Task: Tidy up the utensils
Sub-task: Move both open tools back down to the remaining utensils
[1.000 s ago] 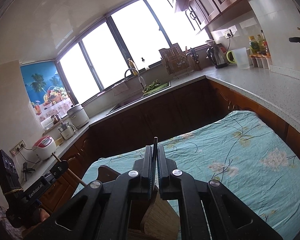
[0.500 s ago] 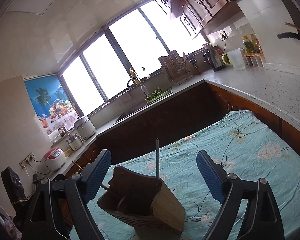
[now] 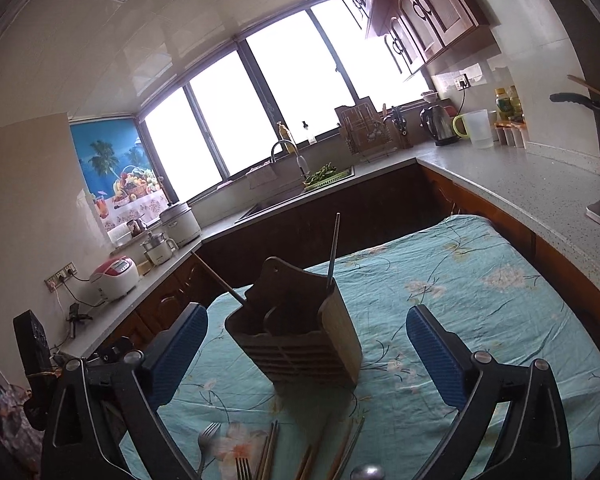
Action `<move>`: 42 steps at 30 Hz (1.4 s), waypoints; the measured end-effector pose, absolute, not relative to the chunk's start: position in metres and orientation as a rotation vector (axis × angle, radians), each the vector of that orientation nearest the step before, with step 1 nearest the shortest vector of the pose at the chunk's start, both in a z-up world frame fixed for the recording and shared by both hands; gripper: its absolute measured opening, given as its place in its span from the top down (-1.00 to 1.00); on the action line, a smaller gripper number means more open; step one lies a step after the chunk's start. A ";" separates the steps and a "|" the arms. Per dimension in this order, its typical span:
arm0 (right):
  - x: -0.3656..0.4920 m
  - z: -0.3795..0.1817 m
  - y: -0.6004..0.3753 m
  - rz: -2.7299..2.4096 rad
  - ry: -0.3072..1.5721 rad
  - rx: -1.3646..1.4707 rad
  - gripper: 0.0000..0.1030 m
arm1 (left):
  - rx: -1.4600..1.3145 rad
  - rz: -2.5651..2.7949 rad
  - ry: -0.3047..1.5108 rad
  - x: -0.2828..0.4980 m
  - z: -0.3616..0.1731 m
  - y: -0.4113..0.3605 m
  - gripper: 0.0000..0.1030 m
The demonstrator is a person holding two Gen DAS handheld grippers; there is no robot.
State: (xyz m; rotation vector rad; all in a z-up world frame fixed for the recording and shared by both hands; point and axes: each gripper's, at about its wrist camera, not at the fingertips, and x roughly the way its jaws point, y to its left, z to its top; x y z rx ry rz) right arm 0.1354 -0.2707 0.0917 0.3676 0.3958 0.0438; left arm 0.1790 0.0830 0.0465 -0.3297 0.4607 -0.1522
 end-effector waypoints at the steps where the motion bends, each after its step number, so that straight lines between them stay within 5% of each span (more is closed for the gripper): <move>1: 0.130 0.089 -0.270 0.041 0.405 0.368 -0.95 | -0.337 -0.153 0.467 0.173 0.047 0.086 -0.75; 33: 0.070 -0.023 -0.257 0.003 0.674 0.422 -0.94 | -0.272 -0.194 0.726 0.119 0.008 0.059 -0.72; 42: 0.082 -0.037 -0.258 0.007 0.747 0.432 -0.40 | -0.215 -0.226 0.791 0.136 0.001 0.040 -0.46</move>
